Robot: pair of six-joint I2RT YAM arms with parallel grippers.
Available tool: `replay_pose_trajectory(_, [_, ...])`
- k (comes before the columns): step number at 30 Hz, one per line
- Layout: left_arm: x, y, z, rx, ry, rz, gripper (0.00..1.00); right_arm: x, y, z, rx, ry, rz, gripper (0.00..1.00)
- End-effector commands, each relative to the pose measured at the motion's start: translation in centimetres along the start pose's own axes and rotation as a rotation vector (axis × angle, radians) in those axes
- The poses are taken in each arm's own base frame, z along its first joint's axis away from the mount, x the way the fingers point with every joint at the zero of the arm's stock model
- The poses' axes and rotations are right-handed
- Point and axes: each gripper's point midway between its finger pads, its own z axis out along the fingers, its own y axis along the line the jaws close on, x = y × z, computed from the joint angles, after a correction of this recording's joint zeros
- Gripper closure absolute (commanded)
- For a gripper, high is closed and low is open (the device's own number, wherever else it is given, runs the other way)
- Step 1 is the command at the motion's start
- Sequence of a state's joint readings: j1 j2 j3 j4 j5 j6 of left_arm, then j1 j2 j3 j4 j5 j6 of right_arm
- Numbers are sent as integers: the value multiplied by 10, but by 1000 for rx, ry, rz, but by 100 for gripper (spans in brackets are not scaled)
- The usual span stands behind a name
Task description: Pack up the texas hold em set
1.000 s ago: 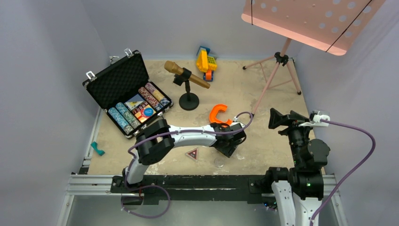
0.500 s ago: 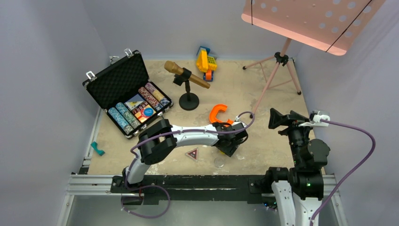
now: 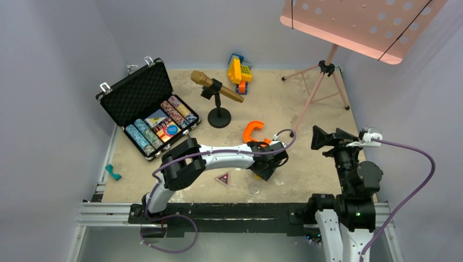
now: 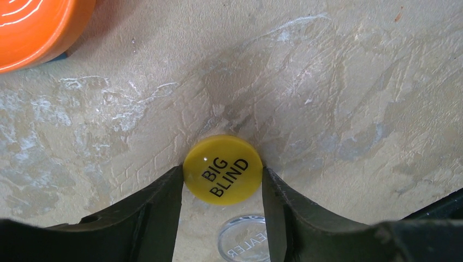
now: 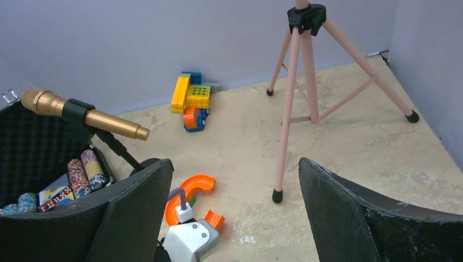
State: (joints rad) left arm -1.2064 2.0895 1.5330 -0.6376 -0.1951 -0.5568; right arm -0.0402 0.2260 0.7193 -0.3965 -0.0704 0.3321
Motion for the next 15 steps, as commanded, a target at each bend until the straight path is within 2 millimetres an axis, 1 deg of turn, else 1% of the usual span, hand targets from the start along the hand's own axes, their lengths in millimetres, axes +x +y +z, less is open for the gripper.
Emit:
replay_pose_trajectory(1, [1,1,10,-9,12,9,48,-4,1,2,-6,-16,-15,10])
replay_pose_trajectory(4, [3,3,10,-13,7,2,54,-4,1,2,-5,-17,-16,10])
replay_pose_trajectory(7, [0,6,7,-13,-10,-6,57,-4,0,2,-4,-16,-15,10])
replay_pose_trajectory(11, [-10,12,-5,-2,-47,-29,59,-4,1,1,-5,-17,-16,10])
replay_pose_trajectory(15, [-18,22,-20,2,-79,-62,60,-4,0,2,-3,-16,-14,10])
